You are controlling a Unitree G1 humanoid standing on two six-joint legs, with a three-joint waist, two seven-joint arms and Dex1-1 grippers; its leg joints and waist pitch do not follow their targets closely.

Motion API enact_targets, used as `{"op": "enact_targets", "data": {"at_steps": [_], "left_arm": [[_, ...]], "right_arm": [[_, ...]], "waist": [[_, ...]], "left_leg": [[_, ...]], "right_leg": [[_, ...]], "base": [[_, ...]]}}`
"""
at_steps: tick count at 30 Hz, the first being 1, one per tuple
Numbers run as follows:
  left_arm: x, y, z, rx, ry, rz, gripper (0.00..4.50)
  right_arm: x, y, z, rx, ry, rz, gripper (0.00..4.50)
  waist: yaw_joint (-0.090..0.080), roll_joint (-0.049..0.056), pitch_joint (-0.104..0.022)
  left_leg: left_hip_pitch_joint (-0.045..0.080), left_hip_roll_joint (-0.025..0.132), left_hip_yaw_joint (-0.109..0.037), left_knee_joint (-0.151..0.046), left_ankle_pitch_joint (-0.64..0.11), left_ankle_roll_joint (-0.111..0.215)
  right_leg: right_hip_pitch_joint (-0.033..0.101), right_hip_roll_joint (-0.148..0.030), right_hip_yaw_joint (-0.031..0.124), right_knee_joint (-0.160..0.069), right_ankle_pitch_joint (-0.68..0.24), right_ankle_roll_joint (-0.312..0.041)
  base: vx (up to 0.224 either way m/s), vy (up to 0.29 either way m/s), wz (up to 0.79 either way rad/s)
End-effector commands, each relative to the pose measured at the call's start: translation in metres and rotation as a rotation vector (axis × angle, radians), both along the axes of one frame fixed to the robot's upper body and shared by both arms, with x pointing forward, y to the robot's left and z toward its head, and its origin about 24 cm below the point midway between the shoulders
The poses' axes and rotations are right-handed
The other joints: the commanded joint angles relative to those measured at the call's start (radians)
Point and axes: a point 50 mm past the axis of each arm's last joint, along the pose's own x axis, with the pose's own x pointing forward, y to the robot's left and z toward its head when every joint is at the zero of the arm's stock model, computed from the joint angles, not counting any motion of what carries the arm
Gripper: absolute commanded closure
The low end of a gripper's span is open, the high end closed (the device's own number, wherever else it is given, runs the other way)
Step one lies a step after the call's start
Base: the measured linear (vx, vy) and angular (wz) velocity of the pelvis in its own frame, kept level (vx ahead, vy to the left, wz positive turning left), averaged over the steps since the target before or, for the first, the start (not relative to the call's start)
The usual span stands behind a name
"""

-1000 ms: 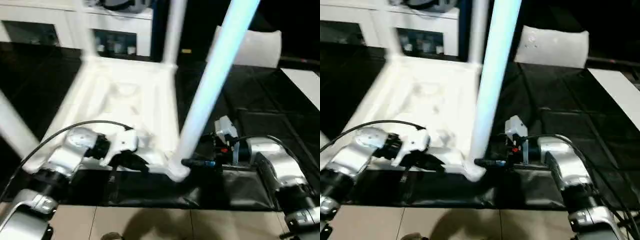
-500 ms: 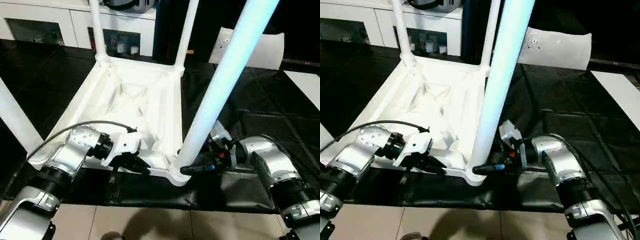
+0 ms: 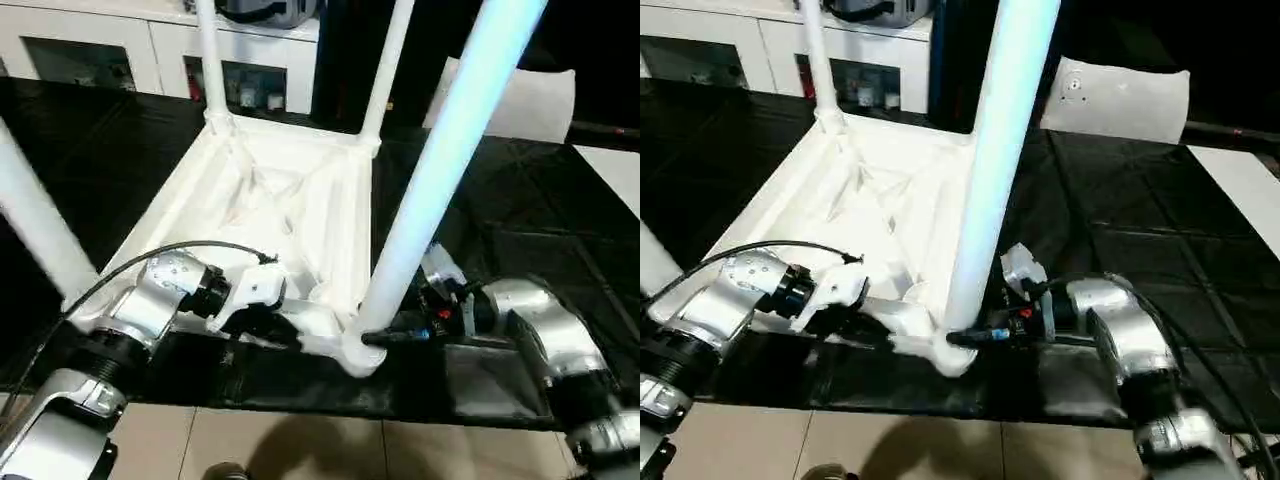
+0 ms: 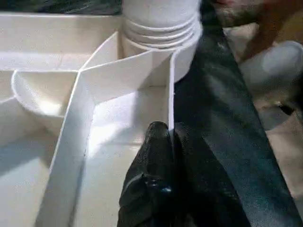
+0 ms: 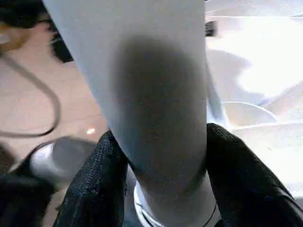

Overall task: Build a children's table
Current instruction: Rotate leg to tighten

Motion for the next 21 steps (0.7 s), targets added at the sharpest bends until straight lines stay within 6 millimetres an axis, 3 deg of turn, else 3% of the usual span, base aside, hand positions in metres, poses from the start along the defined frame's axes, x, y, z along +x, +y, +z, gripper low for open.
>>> {"op": "enact_targets", "data": {"at_steps": [1, 2, 3, 4, 5, 6, 7, 8, 9, 10, 11, 12, 13, 14, 15, 16, 17, 18, 19, 20, 21], "left_arm": [[0.008, -0.031, 0.005, -0.101, -0.041, 0.108, 4.5], [0.01, -0.04, 0.006, -0.126, -0.054, 0.15, 4.5], [0.011, -0.043, 0.007, -0.135, -0.06, 0.17, 4.5], [0.013, -0.047, 0.007, -0.137, -0.073, 0.194, 4.5], [0.014, -0.048, 0.007, -0.131, -0.082, 0.213, 4.5], [0.017, -0.056, 0.01, -0.152, -0.08, 0.262, 4.5], [0.018, -0.06, 0.011, -0.165, -0.079, 0.293, 4.5], [0.02, -0.065, 0.013, -0.181, -0.077, 0.329, 4.5], [0.023, -0.073, 0.016, -0.202, -0.075, 0.376, 4.5], [0.024, -0.077, 0.018, -0.213, -0.074, 0.405, 4.5], [0.026, -0.082, 0.02, -0.227, -0.074, 0.438, 4.5], [0.028, -0.086, 0.022, -0.236, -0.074, 0.458, 4.5], [0.031, -0.089, 0.024, -0.248, -0.087, 0.494, 4.5], [0.032, -0.091, 0.026, -0.254, -0.096, 0.508, 4.5], [0.034, -0.093, 0.027, -0.259, -0.107, 0.522, 4.5], [0.035, -0.094, 0.028, -0.258, -0.116, 0.538, 4.5], [0.036, -0.095, 0.028, -0.256, -0.13, 0.548, 4.5], [0.036, -0.094, 0.028, -0.245, -0.14, 0.552, 4.5], [0.036, -0.094, 0.028, -0.24, -0.141, 0.553, 4.5], [0.035, -0.093, 0.027, -0.231, -0.142, 0.556, 4.5], [0.034, -0.087, 0.023, -0.199, -0.149, 0.541, 4.5]], "right_arm": [[0.0, 0.028, -0.015, -0.035, 0.034, -0.118, 2.47], [0.006, 0.037, -0.018, -0.02, 0.04, -0.237, 2.47], [0.008, 0.042, -0.019, -0.015, 0.044, -0.289, 2.49], [0.011, 0.046, -0.02, -0.013, 0.043, -0.341, 2.52], [0.012, 0.049, -0.02, -0.01, 0.042, -0.369, 2.53], [0.014, 0.058, -0.022, -0.01, 0.06, -0.434, 2.53], [0.015, 0.062, -0.023, -0.014, 0.067, -0.469, 2.55], [0.018, 0.067, -0.024, -0.02, 0.078, -0.525, 2.55], [0.022, 0.074, -0.024, -0.02, 0.098, -0.598, 2.55], [0.024, 0.078, -0.024, -0.021, 0.111, -0.644, 2.55], [0.027, 0.082, -0.022, -0.052, 0.075, -0.668, 2.55], [0.029, 0.085, -0.021, -0.075, 0.044, -0.677, 2.55], [0.035, 0.088, -0.017, -0.052, 0.062, -0.734, 2.55], [0.038, 0.089, -0.015, -0.028, 0.086, -0.767, 2.56], [0.042, 0.091, -0.013, 0.006, 0.126, -0.808, 2.58], [0.045, 0.092, -0.011, 0.016, 0.134, -0.837, 2.58], [0.047, 0.093, -0.009, 0.006, 0.131, -0.853, 2.58], [0.047, 0.095, -0.008, 0.013, 0.14, -0.861, 2.58], [0.048, 0.095, -0.008, 0.017, 0.14, -0.86, 2.58], [0.048, 0.096, -0.007, 0.02, 0.14, -0.862, 2.58], [0.047, 0.092, -0.007, 0.004, 0.082, -0.834, 2.03]], "waist": [[-0.016, 0.013, -0.036], [-0.03, 0.005, -0.037], [-0.045, 0.003, -0.037], [-0.053, 0.013, -0.037], [-0.072, 0.015, -0.037], [-0.089, 0.026, -0.04], [-0.095, 0.029, -0.037], [-0.111, 0.033, -0.031], [-0.12, 0.045, -0.028], [-0.116, 0.055, -0.025], [-0.071, 0.072, -0.02], [-0.063, 0.053, -0.015], [-0.05, 0.0, -0.032], [-0.081, -0.039, -0.01], [-0.084, -0.026, -0.039], [-0.055, 0.005, -0.04], [-0.055, 0.012, -0.051], [-0.075, 0.02, -0.058], [-0.075, 0.02, -0.058], [-0.084, 0.007, -0.05], [-0.079, 0.003, -0.046]], "left_leg": [[0.021, 0.029, -0.016, -0.079, -0.352, -0.023], [0.032, 0.023, -0.02, -0.069, -0.397, -0.034], [0.028, 0.018, -0.027, -0.066, -0.405, -0.044], [0.027, 0.017, -0.033, -0.068, -0.416, -0.046], [0.026, 0.022, -0.038, -0.07, -0.454, -0.041], [0.035, 0.03, -0.044, -0.073, -0.501, -0.034], [0.033, 0.035, -0.048, -0.079, -0.526, -0.035], [0.041, 0.041, -0.054, -0.087, -0.604, -0.033], [0.032, 0.059, -0.064, -0.109, -0.687, -0.038], [0.011, 0.075, -0.068, -0.142, -0.742, -0.044], [-0.071, 0.094, -0.039, -0.231, -0.858, -0.065], [-0.078, 0.087, -0.011, -0.245, -0.852, -0.044], [0.017, 0.049, 0.009, -0.159, -0.68, -0.045], [0.126, -0.034, -0.007, 0.149, -0.306, -0.031], [-0.053, -0.047, -0.069, 0.115, -0.139, 0.01], [-0.04, -0.007, -0.076, 0.039, -0.13, -0.01], [0.011, 0.015, -0.06, -0.035, -0.108, -0.011], [0.04, 0.025, -0.049, -0.05, -0.085, 0.005], [0.04, 0.025, -0.049, -0.05, -0.085, 0.005], [0.011, 0.022, -0.041, -0.07, -0.129, 0.053], [0.017, 0.012, -0.032, -0.063, -0.222, 0.049]], "right_leg": [[0.018, -0.087, 0.041, -0.109, -0.559, -0.108], [0.01, -0.091, 0.032, -0.13, -0.686, -0.061], [0.014, -0.093, 0.018, -0.142, -0.744, -0.029], [0.018, -0.094, 0.009, -0.148, -0.757, -0.017], [0.023, -0.092, -0.007, -0.16, -0.748, -0.007], [0.029, -0.094, -0.026, -0.166, -0.695, -0.021], [0.034, -0.092, -0.036, -0.166, -0.669, -0.025], [0.039, -0.087, -0.066, -0.176, -0.648, -0.015], [0.061, -0.085, -0.075, -0.152, -0.578, -0.025], [0.084, -0.075, -0.072, -0.108, -0.515, -0.036], [0.135, -0.044, -0.054, 0.077, -0.266, -0.064], [0.129, -0.03, -0.033, 0.104, -0.211, -0.043], [0.049, -0.061, 0.055, 0.032, -0.566, 0.011], [-0.136, -0.169, 0.029, -0.235, -1.253, 0.052], [0.068, -0.207, 0.079, -0.142, -1.088, 0.052], [0.081, -0.21, 0.078, -0.125, -0.937, 0.026], [0.031, -0.106, 0.045, -0.079, -0.539, -0.025], [0.022, -0.078, 0.039, -0.046, -0.165, -0.129], [0.022, -0.078, 0.039, -0.046, -0.165, -0.129], [0.049, -0.081, 0.037, -0.059, -0.126, -0.188], [0.04, -0.092, 0.038, -0.087, -0.329, -0.16]], "base": [[-0.052, -0.004, -0.04], [-0.071, 0.002, -0.08], [-0.071, 0.002, -0.08], [-0.076, 0.02, -0.13], [-0.069, 0.041, -0.13], [-0.069, 0.041, -0.13], [-0.055, 0.055, -0.07], [-0.053, 0.055, -0.04], [-0.053, 0.055, -0.04], [-0.072, 0.037, 0.0], [-0.105, -0.002, 0.05], [-0.105, -0.002, 0.05], [-0.04, -0.081, 0.09], [0.022, -0.075, -0.24], [0.022, -0.075, -0.24], [0.082, 0.033, -0.42], [0.081, 0.008, 0.07], [0.081, 0.008, 0.07], [-0.007, -0.038, 0.21], [0.0, 0.0, 0.0], [0.0, 0.0, 0.0]]}}
